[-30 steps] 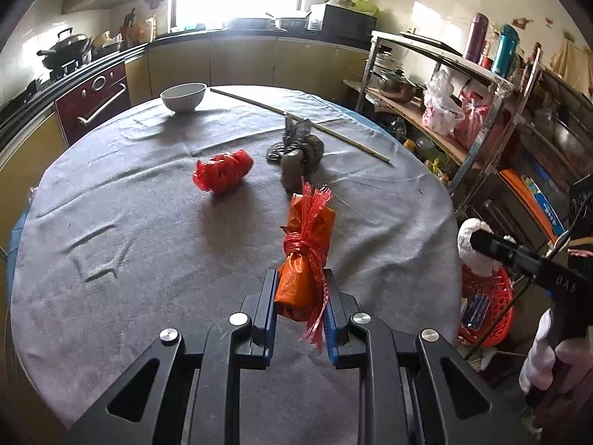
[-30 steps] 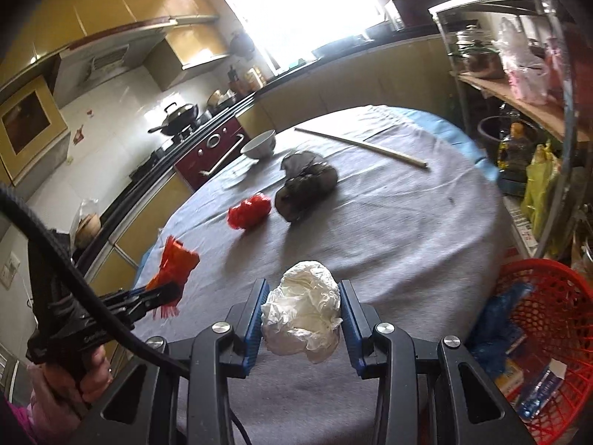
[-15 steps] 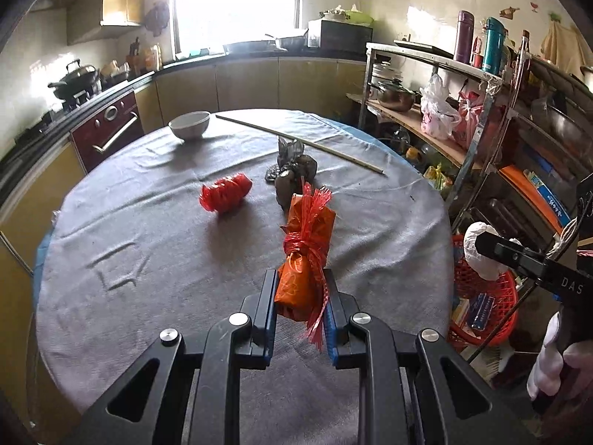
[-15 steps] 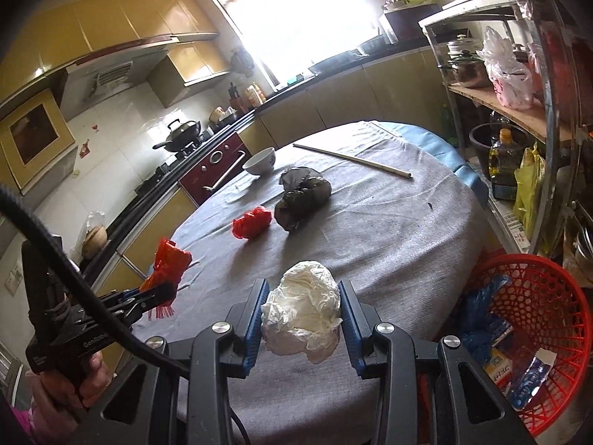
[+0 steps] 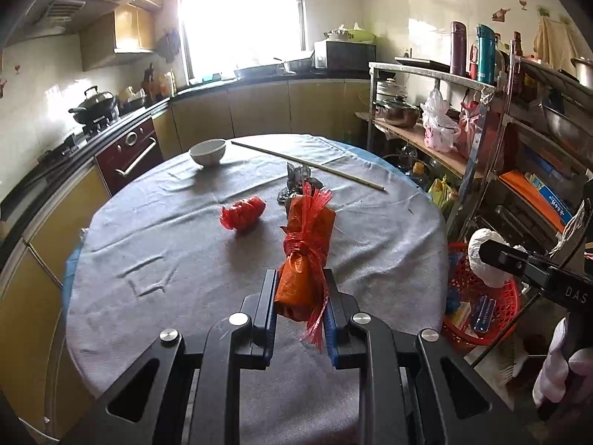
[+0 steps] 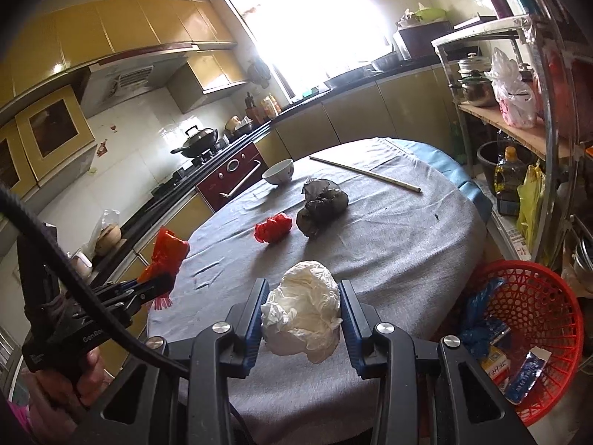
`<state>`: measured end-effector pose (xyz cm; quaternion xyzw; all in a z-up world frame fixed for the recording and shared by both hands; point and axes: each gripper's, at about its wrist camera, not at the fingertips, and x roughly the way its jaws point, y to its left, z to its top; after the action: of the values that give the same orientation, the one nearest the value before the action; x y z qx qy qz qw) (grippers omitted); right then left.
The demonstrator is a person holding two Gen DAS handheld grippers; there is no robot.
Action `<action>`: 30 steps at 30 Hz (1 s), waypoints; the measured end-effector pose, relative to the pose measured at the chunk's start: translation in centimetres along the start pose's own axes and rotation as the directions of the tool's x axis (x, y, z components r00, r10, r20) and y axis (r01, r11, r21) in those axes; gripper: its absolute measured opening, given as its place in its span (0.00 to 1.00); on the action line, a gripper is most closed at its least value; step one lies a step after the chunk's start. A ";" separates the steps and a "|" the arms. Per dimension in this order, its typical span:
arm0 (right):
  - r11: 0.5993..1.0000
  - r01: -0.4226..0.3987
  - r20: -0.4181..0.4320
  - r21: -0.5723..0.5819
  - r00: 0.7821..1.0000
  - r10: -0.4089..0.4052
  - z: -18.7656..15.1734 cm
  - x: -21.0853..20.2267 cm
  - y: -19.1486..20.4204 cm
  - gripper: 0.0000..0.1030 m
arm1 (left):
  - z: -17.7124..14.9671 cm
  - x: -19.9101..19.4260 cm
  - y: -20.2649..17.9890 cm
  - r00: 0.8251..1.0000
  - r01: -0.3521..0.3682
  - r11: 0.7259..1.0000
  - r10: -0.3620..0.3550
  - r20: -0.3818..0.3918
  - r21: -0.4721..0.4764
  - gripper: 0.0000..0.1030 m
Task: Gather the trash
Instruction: 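Lift the tissue and orange mesh bag and carry both toward the red basket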
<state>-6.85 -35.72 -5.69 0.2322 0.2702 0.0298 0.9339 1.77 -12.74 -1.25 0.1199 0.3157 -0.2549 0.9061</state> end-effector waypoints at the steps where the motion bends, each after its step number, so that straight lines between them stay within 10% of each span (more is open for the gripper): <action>1: 1.000 -0.001 0.002 0.000 1.000 0.001 -0.1 -0.2 0.1 0.39 | 0.0 -0.3 0.0 1.000 -0.008 1.000 0.008 0.005 0.003 0.22; 30: 0.999 -0.041 0.006 0.025 0.999 0.040 -0.5 0.2 0.2 0.39 | -0.3 -2.0 -1.1 0.996 -0.087 0.995 0.086 0.030 0.053 0.22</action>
<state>-6.91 -35.30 -6.08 0.2493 0.2632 0.0447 0.9309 -0.26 -12.78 -0.27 0.1543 0.2907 -0.2253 0.9170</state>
